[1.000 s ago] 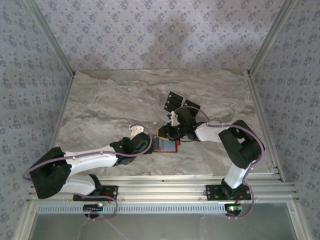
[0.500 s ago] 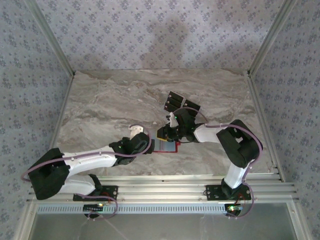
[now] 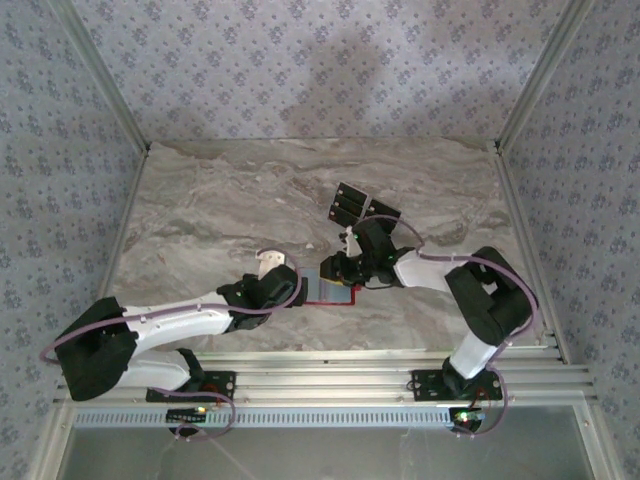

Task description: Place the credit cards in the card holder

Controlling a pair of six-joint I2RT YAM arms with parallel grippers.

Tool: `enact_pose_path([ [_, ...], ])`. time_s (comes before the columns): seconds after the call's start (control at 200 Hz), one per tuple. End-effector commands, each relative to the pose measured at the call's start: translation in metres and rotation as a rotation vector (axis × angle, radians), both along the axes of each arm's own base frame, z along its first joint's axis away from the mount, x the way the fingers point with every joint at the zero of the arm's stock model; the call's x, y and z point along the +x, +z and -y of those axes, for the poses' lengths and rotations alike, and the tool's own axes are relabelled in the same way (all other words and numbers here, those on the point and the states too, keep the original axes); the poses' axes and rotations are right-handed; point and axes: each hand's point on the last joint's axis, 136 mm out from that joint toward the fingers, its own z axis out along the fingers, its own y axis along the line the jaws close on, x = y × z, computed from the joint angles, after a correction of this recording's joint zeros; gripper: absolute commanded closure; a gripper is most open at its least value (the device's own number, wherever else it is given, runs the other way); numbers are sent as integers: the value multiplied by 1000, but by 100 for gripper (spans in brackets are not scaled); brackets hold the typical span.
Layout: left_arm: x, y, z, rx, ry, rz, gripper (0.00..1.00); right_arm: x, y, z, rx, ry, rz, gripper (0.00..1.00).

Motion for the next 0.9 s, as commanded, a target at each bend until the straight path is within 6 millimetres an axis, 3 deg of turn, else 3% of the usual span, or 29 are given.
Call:
enact_pose_path([
  [0.0, 4, -1, -3, 20, 25, -20, 0, 8, 13, 20, -90, -26, 58, 61],
  [0.155, 12, -6, 3, 36, 6, -35, 0, 31, 40, 53, -183, -91, 129, 59],
  [0.26, 19, -7, 7, 58, 0, -39, 0, 51, 60, 78, -338, -70, 232, 58],
  [0.425, 26, -13, 8, 76, 2, -61, 0, 71, 73, 112, -587, -38, 324, 58],
  [0.485, 28, -14, 8, 79, 8, -67, 0, 72, 68, 121, -654, -7, 328, 58],
  [0.505, 29, -15, 7, 80, 12, -70, 0, 79, 77, 120, -661, -6, 356, 58],
  [0.725, 34, -12, 3, 82, 29, -77, 0, 91, 64, 132, -834, 75, 384, 60],
  [0.894, 34, -11, 1, 84, 34, -79, 0, 97, 49, 128, -875, 116, 377, 63],
])
